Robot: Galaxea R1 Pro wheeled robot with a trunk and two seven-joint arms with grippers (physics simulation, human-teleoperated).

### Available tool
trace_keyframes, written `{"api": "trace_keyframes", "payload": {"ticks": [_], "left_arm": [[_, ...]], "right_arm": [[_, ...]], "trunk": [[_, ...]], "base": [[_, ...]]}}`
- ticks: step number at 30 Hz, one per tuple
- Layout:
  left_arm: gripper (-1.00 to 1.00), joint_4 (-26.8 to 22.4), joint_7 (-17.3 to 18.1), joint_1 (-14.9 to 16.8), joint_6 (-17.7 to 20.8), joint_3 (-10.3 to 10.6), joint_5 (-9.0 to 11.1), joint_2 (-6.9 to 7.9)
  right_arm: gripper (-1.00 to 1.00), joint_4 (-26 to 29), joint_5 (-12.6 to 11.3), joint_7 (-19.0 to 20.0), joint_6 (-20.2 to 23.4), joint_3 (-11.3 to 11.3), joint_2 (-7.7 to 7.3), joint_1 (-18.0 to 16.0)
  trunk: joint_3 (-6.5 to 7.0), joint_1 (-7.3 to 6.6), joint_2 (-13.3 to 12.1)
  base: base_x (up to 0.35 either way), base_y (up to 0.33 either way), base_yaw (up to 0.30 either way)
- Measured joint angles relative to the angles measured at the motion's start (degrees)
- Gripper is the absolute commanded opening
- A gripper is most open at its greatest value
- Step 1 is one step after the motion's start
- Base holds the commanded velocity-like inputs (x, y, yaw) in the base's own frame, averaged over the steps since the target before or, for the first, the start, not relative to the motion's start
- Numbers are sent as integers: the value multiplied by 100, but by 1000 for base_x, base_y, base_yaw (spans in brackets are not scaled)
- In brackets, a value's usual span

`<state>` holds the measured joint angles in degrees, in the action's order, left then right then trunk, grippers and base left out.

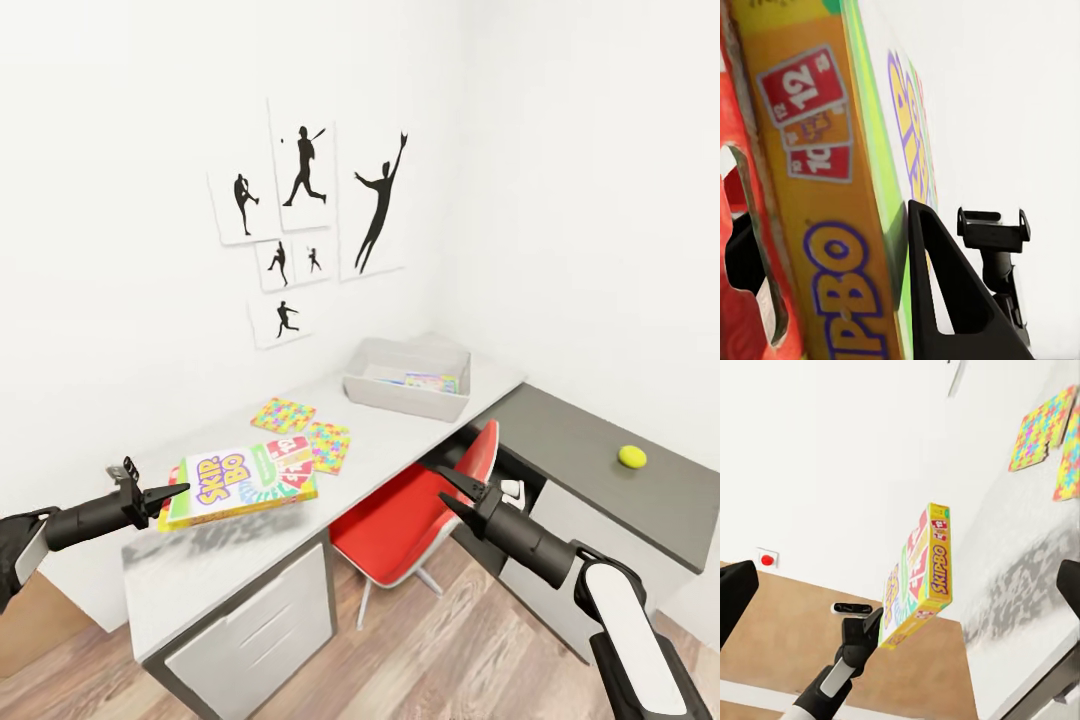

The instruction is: Put all the toys in the child's room - the three board games (two on the bed and one on the table), the two jigsaw puzzles on the table, and the tennis ball on the table - inside the toy box on the table in the child's room.

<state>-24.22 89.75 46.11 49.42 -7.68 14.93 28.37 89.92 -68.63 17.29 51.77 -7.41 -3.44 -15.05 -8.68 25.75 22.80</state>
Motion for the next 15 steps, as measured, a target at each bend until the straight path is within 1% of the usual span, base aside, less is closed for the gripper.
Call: {"api": "trace_keyframes", "payload": {"ticks": [4, 6, 11, 15], "left_arm": [[-100, 0, 0, 0, -29, 3, 0, 0], [-100, 0, -1, 0, -41, 4, 4, -5], [-100, 1, -3, -1, -51, 6, 7, -6], [-100, 0, -3, -2, -58, 6, 8, -29]], "right_arm": [[100, -1, 0, 0, 0, 0, 0, 0], [100, -3, 0, -3, 1, 5, 0, 0], [100, -6, 0, -3, 1, 2, 1, 0], [100, -7, 1, -6, -1, 1, 1, -1]], "trunk": [[0, 0, 0], [0, 0, 0], [0, -1, 0], [0, -1, 0]], "base": [[1, -15, -279], [36, -139, -279], [75, -239, -266], [94, -275, -87]]}}
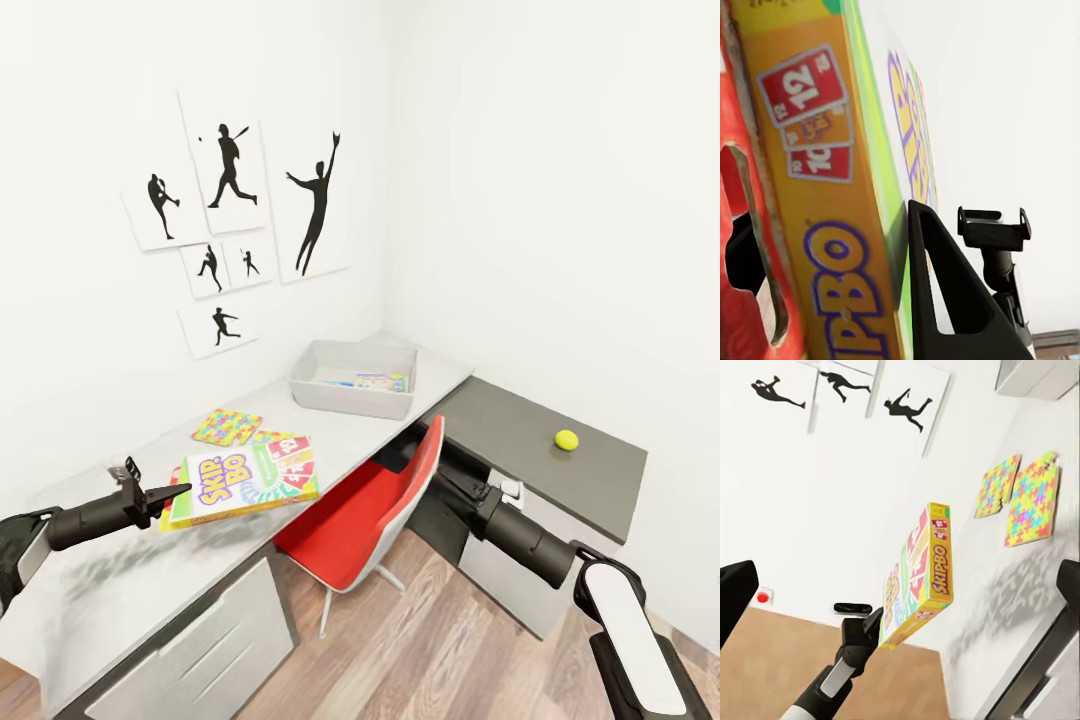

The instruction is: Put all the toys in the child's room - the three board games (two on the bed and one on the table), the two jigsaw puzzles on the table, and the tennis ball on the table - inside the toy box on the table in the child's room.

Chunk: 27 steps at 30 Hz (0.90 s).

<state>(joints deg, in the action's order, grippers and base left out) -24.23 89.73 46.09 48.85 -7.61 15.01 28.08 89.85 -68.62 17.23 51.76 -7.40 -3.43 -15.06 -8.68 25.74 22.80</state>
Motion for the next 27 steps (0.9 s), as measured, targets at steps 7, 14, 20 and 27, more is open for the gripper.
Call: {"api": "trace_keyframes", "payload": {"ticks": [7, 14, 20, 27], "left_arm": [[-100, 0, 0, -1, -2, 0, 0, -15], [-100, -4, 1, -2, -4, -8, 6, -20], [-100, -4, 1, -3, -4, -8, 9, -20], [-100, -3, 1, -6, -4, -7, 5, -29]], "right_arm": [[100, 0, 0, 1, 2, 0, 0, 0], [100, 6, 0, -6, -5, 24, 1, -2], [100, 6, 0, -7, -5, 27, 1, -2], [100, 7, 0, -11, -5, 30, 1, -1]], "trunk": [[0, 0, 0], [0, -1, 0], [0, -1, 0], [0, -1, 0]], "base": [[116, -280, -8], [145, -281, 197], [152, -281, 285], [162, -275, 232]]}}
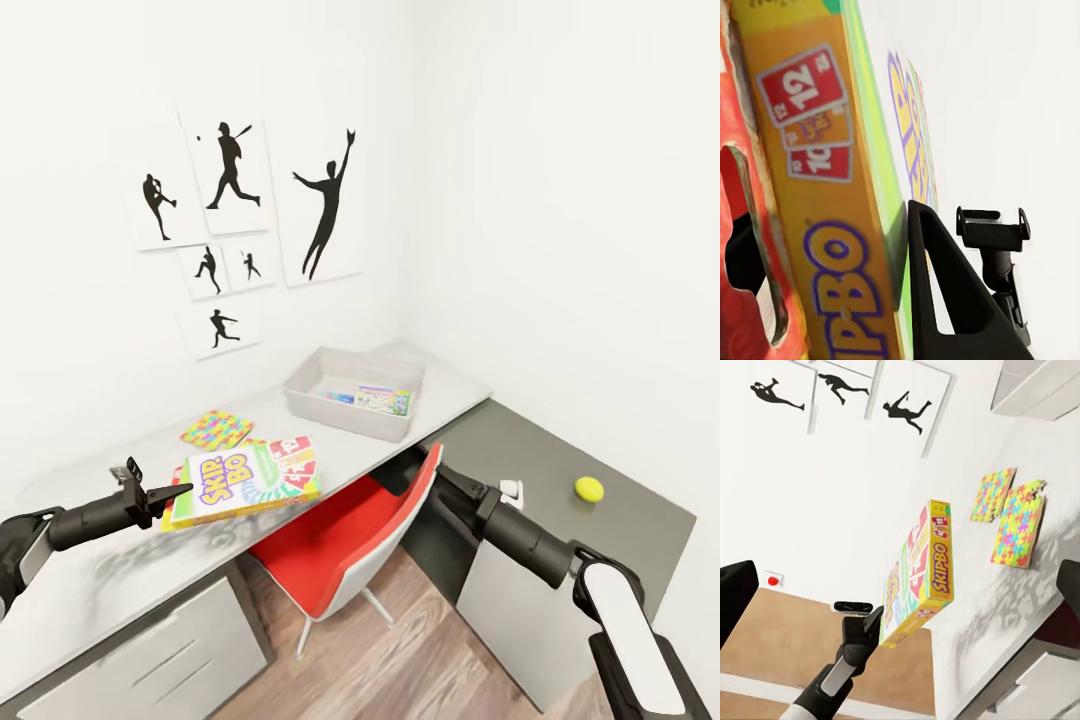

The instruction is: Put all the toys in the child's room - the three board games (two on the bed and one on the table), the two jigsaw puzzles on the table, and the tennis ball on the table - inside the toy box on the table in the child's room.

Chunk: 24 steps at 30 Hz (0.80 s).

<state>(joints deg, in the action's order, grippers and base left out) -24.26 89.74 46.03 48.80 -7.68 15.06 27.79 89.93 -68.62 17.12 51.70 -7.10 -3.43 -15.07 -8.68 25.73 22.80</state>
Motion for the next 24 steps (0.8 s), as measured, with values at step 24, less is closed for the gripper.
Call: {"api": "trace_keyframes", "payload": {"ticks": [24], "left_arm": [[-100, -2, 3, 0, 4, -3, -1, 7]], "right_arm": [[100, 15, 0, 0, -1, 6, 1, 0]], "trunk": [[4, 0, 0]], "base": [[131, -66, 42]]}}
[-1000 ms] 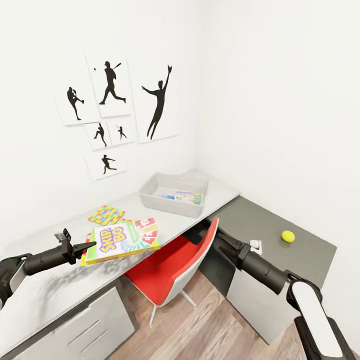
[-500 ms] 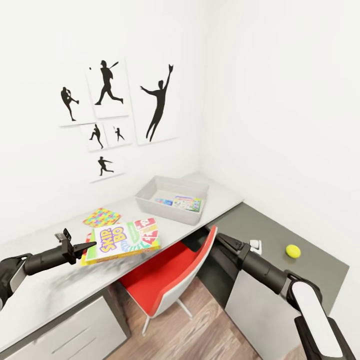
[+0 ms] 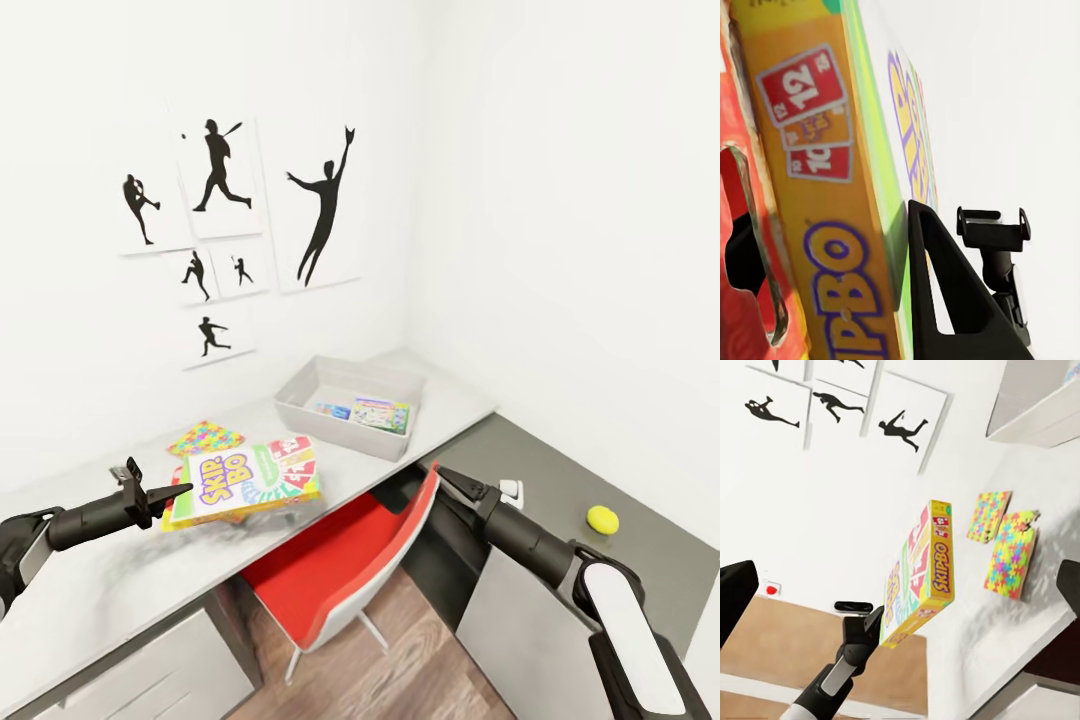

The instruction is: Put all the toys in the child's room - the three board games (two on the bed and one on the table), the two jigsaw puzzles on the table, and the tennis ball on the table - inside the toy box on the table in the child's room.

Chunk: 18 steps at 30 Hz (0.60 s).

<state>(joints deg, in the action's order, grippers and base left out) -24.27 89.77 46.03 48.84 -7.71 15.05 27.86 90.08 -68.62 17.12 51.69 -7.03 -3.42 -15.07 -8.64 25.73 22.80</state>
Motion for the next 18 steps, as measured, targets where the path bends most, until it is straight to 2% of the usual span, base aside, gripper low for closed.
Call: {"api": "trace_keyframes", "payload": {"ticks": [6, 18], "left_arm": [[-100, 1, 0, -1, 1, 1, -4, -1], [-100, 2, 0, -2, 2, -1, 1, -1]], "right_arm": [[100, -6, 1, -3, 0, 0, 3, 0], [100, -14, 0, -1, 0, -5, -2, 1]], "trunk": [[6, 1, -1], [7, 2, 0]], "base": [[147, 0, 211], [10, 0, 17]]}}
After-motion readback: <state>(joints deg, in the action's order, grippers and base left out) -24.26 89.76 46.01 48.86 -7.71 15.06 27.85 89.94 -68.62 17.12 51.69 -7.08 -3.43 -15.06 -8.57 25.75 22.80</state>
